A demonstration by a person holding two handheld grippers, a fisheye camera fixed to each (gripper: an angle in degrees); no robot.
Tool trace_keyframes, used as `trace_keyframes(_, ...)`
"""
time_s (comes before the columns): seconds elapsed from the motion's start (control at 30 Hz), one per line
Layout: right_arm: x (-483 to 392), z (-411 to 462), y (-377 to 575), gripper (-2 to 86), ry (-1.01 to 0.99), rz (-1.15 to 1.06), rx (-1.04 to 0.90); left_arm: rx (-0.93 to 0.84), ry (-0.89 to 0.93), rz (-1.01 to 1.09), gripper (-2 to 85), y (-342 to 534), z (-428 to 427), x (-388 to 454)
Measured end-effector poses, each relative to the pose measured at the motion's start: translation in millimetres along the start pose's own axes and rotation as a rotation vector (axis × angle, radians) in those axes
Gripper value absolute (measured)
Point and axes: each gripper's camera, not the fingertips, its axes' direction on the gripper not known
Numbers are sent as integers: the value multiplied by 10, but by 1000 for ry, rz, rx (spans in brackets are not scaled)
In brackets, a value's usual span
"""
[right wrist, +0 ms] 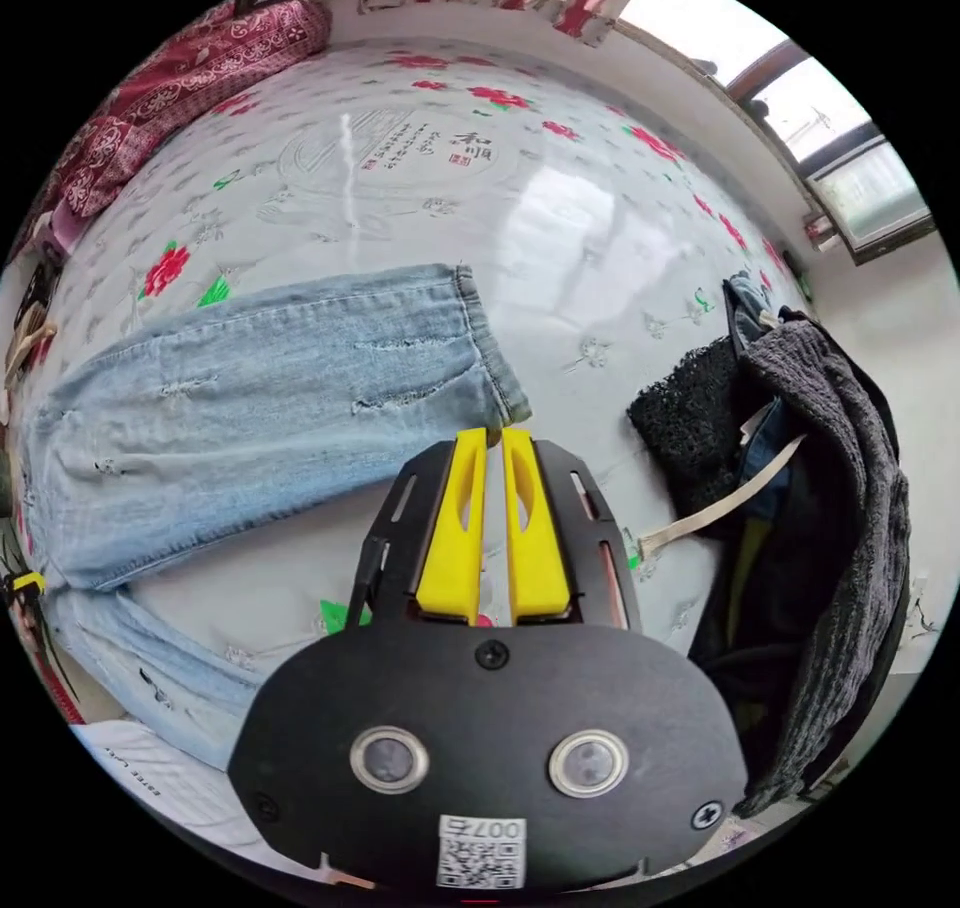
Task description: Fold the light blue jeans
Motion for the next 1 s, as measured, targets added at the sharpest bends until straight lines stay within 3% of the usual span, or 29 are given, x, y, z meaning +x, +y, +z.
trace_keyframes(0.07, 213, 75, 33, 35, -5, 60, -63, 66, 19, -4, 3, -44, -167, -35)
trace_keyframes(0.17, 449, -136, 144, 50, -50, 100, 55, 220, -103, -25, 49, -203, -553, -83)
trace_keyframes(0.27, 530, -236, 94, 66, -222, 98, 122, 316, -203, 7, 77, -541, -828, -144)
trace_keyframes(0.4, 326, -53, -197, 82, -302, 16, 75, 241, -343, 116, 118, -1202, -765, -183)
trace_keyframes(0.53, 222, 219, -463, 80, -242, 26, 42, 50, -500, 184, 121, -1687, -457, -189)
trace_keyframes(0.7, 463, 678, -400, 48, -274, 257, 6, -38, -422, 94, 79, -1855, -398, -377)
trace_keyframes(0.87, 470, 597, -185, 11, -282, 178, 38, 19, -329, 49, 26, -1694, -504, -441)
trace_keyframes(1.0, 1030, 39, 189, 3, -559, 239, 261, 188, -214, -4, 14, -1294, -904, -442)
